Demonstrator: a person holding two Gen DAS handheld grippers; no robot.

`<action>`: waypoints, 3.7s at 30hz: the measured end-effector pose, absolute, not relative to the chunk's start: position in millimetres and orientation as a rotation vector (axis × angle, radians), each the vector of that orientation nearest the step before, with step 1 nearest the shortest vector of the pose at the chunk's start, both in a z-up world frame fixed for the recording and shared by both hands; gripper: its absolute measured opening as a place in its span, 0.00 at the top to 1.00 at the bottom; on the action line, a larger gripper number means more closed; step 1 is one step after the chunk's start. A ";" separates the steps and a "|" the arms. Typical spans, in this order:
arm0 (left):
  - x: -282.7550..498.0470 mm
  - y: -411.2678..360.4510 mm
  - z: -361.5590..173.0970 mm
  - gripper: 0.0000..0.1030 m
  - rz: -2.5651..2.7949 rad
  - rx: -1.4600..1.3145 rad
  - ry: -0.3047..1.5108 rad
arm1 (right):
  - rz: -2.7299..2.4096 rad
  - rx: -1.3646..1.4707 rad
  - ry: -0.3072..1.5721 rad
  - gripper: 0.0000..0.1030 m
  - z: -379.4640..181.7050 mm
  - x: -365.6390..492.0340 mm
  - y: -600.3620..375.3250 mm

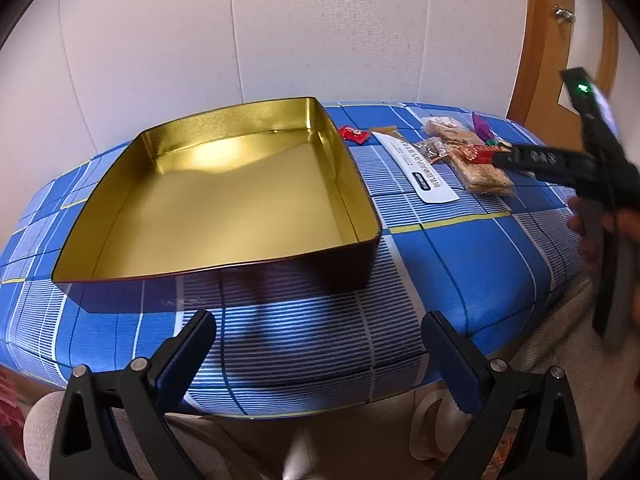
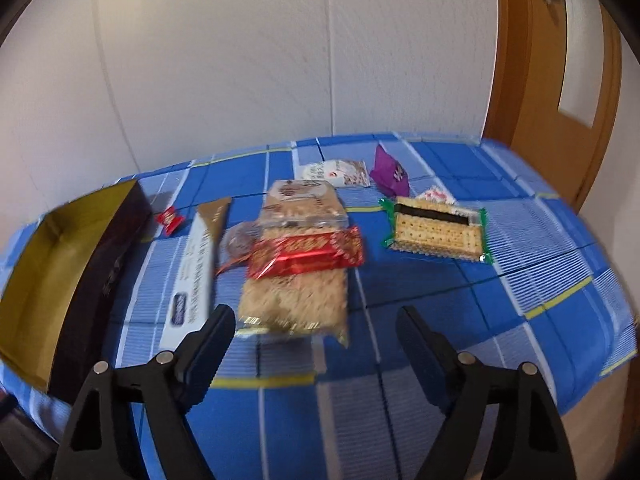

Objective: Organize snacks
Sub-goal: 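Move the right tool over the green-ended cracker pack and grasp it, then grasp the white-and-gold stick pack with the left tool while right holds crackers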

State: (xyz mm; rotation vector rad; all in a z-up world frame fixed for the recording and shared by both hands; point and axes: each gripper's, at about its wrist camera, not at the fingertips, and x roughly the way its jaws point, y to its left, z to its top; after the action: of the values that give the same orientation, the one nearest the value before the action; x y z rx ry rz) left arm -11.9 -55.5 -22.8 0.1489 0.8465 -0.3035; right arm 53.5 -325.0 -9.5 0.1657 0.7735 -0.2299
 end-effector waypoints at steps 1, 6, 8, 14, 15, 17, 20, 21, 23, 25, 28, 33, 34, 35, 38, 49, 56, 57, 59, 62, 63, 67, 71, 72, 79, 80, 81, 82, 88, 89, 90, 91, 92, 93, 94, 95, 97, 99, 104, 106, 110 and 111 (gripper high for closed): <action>-12.3 -56.7 -23.3 0.00 -0.307 0.148 0.846 | -0.233 0.174 0.780 0.18 -10.6 58.8 -328.9; -9.8 -61.6 -25.1 0.00 -0.308 0.155 0.864 | -0.221 0.144 0.786 0.18 -12.5 85.0 -333.6; -11.3 -64.0 -22.4 0.00 -0.301 0.167 0.854 | -0.225 0.087 0.790 0.18 -13.7 94.8 -329.0; -12.3 -80.3 -6.0 0.00 -0.346 0.167 0.850 | -0.230 0.227 0.746 0.18 -8.8 89.0 -358.6; -11.4 -83.5 -2.8 0.00 -0.353 0.160 0.849 | -0.269 0.253 0.725 0.18 -6.3 83.1 -370.6; -8.8 -91.6 3.6 0.00 -0.369 0.149 0.847 | -0.333 0.265 0.701 0.18 -3.5 76.6 -388.8; -5.8 -107.3 11.2 0.00 -0.396 0.157 0.829 | -0.363 0.295 0.712 0.18 -4.9 78.1 -424.1; -4.7 -110.8 12.1 0.00 -0.396 0.166 0.825 | -0.364 0.297 0.717 0.18 -5.1 80.6 -433.4; -3.3 -118.1 13.4 0.00 -0.393 0.181 0.822 | -0.366 0.286 0.742 0.18 -6.1 88.6 -452.9; -0.4 -124.4 12.8 0.00 -0.396 0.183 0.830 | -0.355 0.265 0.760 0.18 -5.8 96.6 -466.9; 4.2 -129.6 11.6 0.00 -0.400 0.176 0.846 | -0.296 0.270 0.808 0.18 -10.1 109.2 -479.4; 5.6 -132.8 13.0 0.00 -0.392 0.189 0.840 | -0.118 0.375 0.872 0.18 -22.9 104.4 -478.3; 7.6 -133.0 12.5 0.00 -0.390 0.186 0.842 | -0.086 0.395 0.879 0.18 -24.4 100.2 -475.3; 10.0 -132.8 12.6 0.00 -0.387 0.181 0.847 | -0.045 0.419 0.891 0.18 -26.3 93.9 -469.8; 16.4 -132.2 12.7 0.00 -0.391 0.154 0.865 | 0.041 0.432 0.907 0.18 -26.1 75.0 -451.1; 32.7 -136.2 18.5 0.00 -0.383 0.099 0.914 | -0.085 0.101 0.902 0.23 -30.2 102.5 -439.2; 49.7 -146.9 16.0 0.00 -0.373 0.112 0.943 | -0.138 0.210 0.910 0.39 -38.2 89.4 -429.4; 53.2 -148.6 15.0 0.00 -0.379 0.104 0.955 | -0.153 0.219 0.922 0.39 -39.1 87.7 -425.4; 63.3 -152.5 12.4 0.00 -0.395 0.066 0.996 | -0.160 0.232 0.928 0.40 -39.3 86.7 -417.4; 78.6 -159.0 7.5 0.00 -0.372 0.036 1.060 | -0.181 0.198 0.932 0.40 -42.2 89.0 -401.4; 85.1 -161.2 6.5 0.00 -0.352 0.032 1.075 | -0.202 0.170 0.938 0.40 -44.9 91.3 -396.4; 105.4 -170.5 7.1 0.00 -0.294 0.045 1.072 | -0.261 0.109 0.924 0.47 -48.1 91.1 -384.8; 122.0 -186.9 7.4 0.00 -0.278 0.114 1.050 | -0.268 0.144 0.914 0.49 -46.2 84.1 -385.7; 127.4 -192.5 5.1 0.01 -0.274 0.132 1.049 | -0.267 0.159 0.914 0.49 -45.6 81.9 -387.0; 163.7 -209.9 -21.3 0.16 -0.244 0.132 1.132 | -0.239 0.250 0.902 0.49 -45.9 79.5 -398.6; 168.0 -210.8 -25.1 0.23 -0.244 0.122 1.144 | -0.236 0.259 0.901 0.49 -45.8 79.3 -399.4; 170.0 -212.0 -27.0 0.27 -0.249 0.118 1.149 | -0.235 0.265 0.900 0.49 -45.7 79.0 -400.0; 172.3 -214.1 -29.7 0.28 -0.251 0.119 1.153 | -0.235 0.267 0.900 0.49 -45.6 79.5 -400.0; 169.4 -223.8 -36.9 0.37 -0.276 0.180 1.119 | -0.242 0.253 0.906 0.49 -45.5 79.5 -398.3; 168.6 -224.4 -38.1 0.37 -0.278 0.184 1.115 | -0.243 0.251 0.906 0.49 -45.8 79.7 -398.7; 168.2 -224.6 -39.6 0.36 -0.278 0.186 1.110 | -0.244 0.250 0.906 0.49 -45.9 79.8 -398.5; 168.2 -224.1 -40.8 0.36 -0.281 0.181 1.112 | -0.244 0.250 0.906 0.49 -45.9 79.7 -398.4; 168.6 -223.6 -41.4 0.36 -0.282 0.172 1.116 | -0.244 0.251 0.906 0.49 -45.9 79.8 -398.5; 169.5 -222.6 -42.3 0.36 -0.282 0.161 1.125 | -0.244 0.252 0.906 0.49 -46.0 80.0 -398.5; 170.3 -222.1 -43.2 0.36 -0.282 0.153 1.132 | -0.245 0.252 0.906 0.49 -45.7 79.3 -398.0; 171.1 -221.7 -44.1 0.36 -0.285 0.145 1.142 | -0.246 0.251 0.906 0.49 -45.7 79.4 -397.8; 169.1 -226.8 -45.2 0.35 -0.289 0.198 1.133 | -0.247 0.247 0.907 0.49 -45.6 79.6 -397.7; 166.3 -229.7 -44.4 0.28 -0.288 0.246 1.101 | -0.251 0.239 0.908 0.49 -45.8 79.8 -396.9; 174.1 -223.1 -46.6 0.28 -0.312 0.191 1.118 | -0.258 0.222 0.909 0.49 -45.6 79.9 -395.3; 173.5 -224.9 -46.5 0.28 -0.307 0.198 1.110 | -0.260 0.217 0.910 0.49 -45.5 80.1 -394.5; 172.0 -230.4 -43.0 0.65 -0.363 0.214 1.083 | -0.262 0.206 0.907 0.49 -45.8 80.1 -393.8; 170.7 -233.5 -42.0 0.68 -0.372 0.238 1.076 | -0.263 0.202 0.906 0.49 -46.0 79.9 -393.4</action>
State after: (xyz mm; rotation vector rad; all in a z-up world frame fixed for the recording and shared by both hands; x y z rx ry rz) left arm 170.7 -233.5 -42.0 0.2378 1.0756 -0.3717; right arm 79.9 -393.4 -46.0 0.2025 0.9064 -0.2634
